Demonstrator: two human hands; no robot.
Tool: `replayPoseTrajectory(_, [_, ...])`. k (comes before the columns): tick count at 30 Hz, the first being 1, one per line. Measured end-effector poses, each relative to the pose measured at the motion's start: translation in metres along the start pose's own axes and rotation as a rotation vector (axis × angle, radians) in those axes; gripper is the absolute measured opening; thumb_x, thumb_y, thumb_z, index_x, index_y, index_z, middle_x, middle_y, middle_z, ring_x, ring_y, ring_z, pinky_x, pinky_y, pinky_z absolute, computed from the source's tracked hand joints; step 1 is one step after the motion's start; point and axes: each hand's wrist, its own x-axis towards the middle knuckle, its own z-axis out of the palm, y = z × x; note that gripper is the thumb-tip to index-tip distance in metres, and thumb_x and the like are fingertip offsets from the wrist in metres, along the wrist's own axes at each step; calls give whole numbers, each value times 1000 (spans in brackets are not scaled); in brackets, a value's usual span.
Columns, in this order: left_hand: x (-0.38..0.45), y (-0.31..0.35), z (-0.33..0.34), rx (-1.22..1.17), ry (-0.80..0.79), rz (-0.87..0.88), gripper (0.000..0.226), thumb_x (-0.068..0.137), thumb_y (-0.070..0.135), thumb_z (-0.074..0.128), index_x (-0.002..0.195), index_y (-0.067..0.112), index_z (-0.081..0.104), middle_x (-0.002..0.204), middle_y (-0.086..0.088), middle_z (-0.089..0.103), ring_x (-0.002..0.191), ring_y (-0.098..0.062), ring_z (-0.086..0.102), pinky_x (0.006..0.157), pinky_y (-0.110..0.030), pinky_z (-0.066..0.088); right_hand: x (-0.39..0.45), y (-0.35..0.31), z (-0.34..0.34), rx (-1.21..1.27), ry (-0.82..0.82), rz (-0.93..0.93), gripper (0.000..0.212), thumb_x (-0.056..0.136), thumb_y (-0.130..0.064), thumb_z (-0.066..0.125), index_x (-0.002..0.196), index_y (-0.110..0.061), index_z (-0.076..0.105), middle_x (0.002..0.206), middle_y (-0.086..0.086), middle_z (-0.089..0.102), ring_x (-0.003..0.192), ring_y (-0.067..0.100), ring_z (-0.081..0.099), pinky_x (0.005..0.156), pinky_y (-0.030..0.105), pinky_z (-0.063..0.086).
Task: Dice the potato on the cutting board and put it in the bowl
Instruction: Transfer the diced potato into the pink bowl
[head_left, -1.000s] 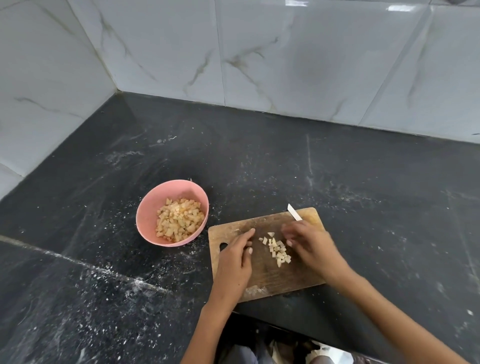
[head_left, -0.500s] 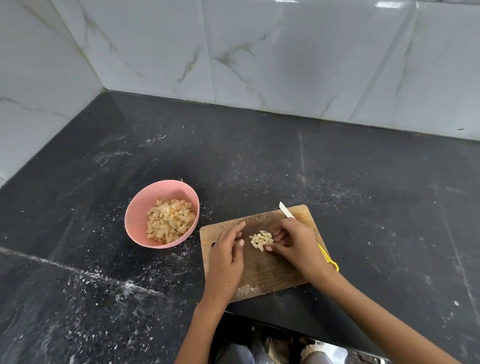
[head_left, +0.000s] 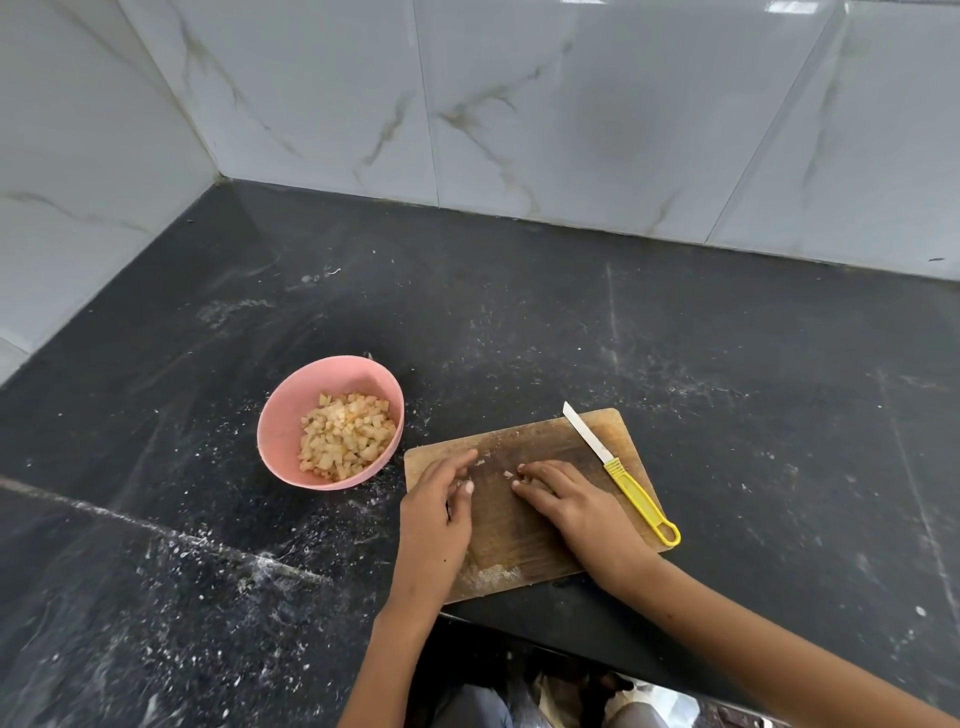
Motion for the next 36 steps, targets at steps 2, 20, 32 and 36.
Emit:
replayPoseTrajectory(2, [3,1,4,68,-65,14,39,92,2,59,126,21,62,121,16,58,114,-2,55,101,-24,44,8,-3,-6,-50,6,61,28,80,-6,69,107,-12,63,115,6,58,107,24,57,67,31,57])
replayPoseTrajectory(20, [24,15,40,430,-85,232,21,90,1,60,108,7,71,94,-6,67,85,-18,62,77,-34,54,56,6,-87,1516,-311,759,20,82,7,63,102,4,66,88,11,68,81,14,69,72,20,58])
replayPoseTrajectory(32, [8,13,44,468,-18,220,47,66,-9,74,99,17,53,98,-2,58,89,-12,53,70,-22,53,193,-107,-80,906,-365,236,29,89,4,52,113,-2,67,124,9,58,108,24,57,83,30,53])
replayPoseTrajectory(36, [3,17,3,276,40,69,27,94,-6,41,102,19,45,104,4,47,92,-6,45,80,-19,43,212,-111,-61,585,-260,142,28,90,2,52,112,-2,69,117,16,65,106,30,61,91,35,51])
